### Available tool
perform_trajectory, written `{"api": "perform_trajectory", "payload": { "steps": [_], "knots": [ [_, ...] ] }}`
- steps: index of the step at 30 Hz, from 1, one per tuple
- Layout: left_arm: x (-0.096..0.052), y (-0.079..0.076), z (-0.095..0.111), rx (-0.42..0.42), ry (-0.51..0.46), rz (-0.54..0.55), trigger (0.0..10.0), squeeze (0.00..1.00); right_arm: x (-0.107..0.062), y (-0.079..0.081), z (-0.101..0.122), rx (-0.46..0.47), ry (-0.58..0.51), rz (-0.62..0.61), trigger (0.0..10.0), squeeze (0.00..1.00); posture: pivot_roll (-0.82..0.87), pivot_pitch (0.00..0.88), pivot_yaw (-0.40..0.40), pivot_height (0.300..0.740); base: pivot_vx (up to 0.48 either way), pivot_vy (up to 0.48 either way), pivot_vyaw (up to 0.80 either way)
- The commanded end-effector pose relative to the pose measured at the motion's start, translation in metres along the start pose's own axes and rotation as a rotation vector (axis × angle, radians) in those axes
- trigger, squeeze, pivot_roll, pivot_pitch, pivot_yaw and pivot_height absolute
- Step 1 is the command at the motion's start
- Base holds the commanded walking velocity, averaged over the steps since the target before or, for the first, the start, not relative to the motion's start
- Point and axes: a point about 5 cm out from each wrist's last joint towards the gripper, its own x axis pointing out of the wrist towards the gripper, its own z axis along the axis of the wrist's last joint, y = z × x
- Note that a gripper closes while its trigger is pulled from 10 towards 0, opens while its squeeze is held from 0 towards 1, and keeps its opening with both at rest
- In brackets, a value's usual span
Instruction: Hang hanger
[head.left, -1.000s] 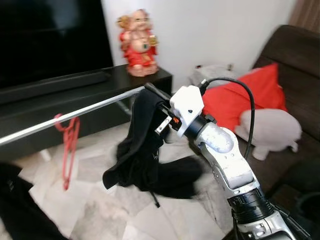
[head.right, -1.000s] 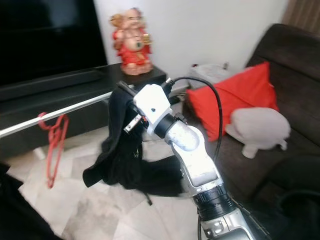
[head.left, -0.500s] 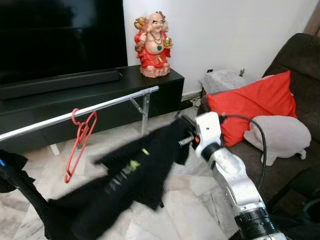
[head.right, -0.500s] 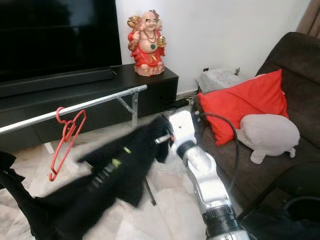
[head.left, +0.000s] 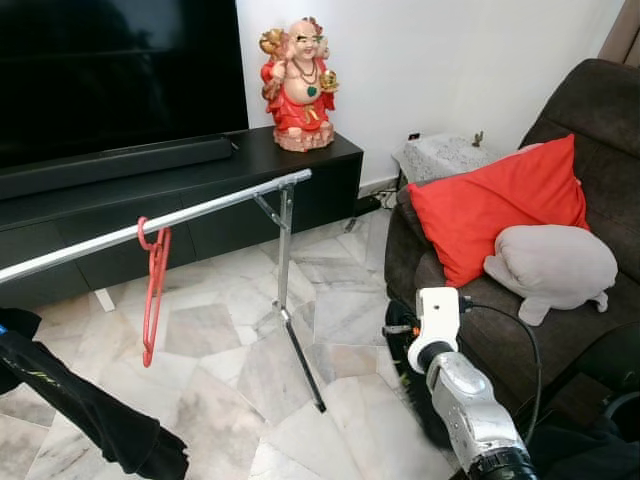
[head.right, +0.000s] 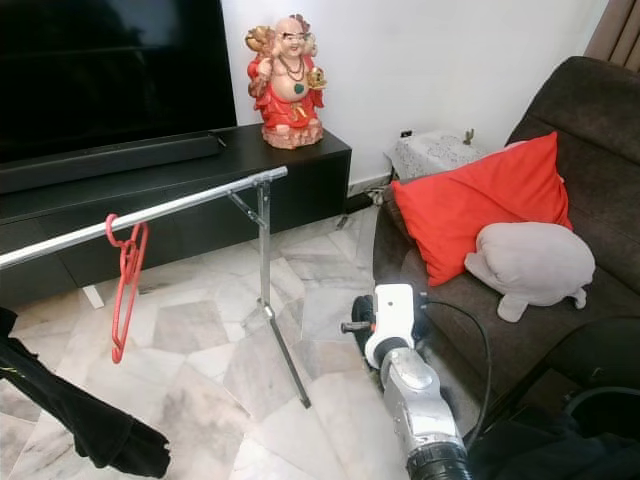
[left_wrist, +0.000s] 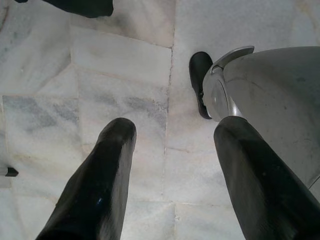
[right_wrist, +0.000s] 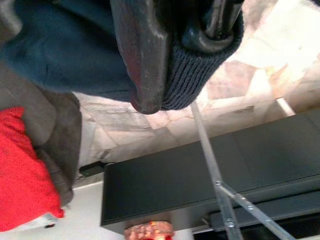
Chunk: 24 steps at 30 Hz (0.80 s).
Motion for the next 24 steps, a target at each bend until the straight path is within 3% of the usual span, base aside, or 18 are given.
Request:
{"api": "perform_trajectory", "payload": {
  "steps": [1,24],
  "knots": [
    [-0.001,0.002,-0.003,0.018,0.013,0.005,10.0,0.00,0.001,0.000,0.006,-0.017,-0.036,-0.013,10.0,0.00,0.06,0.000,0.004,0.740,0.000,0.000,0.64],
    [-0.001,0.004,-0.004,0.027,0.014,0.008,10.0,0.00,-0.001,-0.005,-0.022,-0.010,0.026,-0.055,10.0,0.00,0.08,0.000,0.005,0.740,0.000,0.000,0.79]
  ]
}}
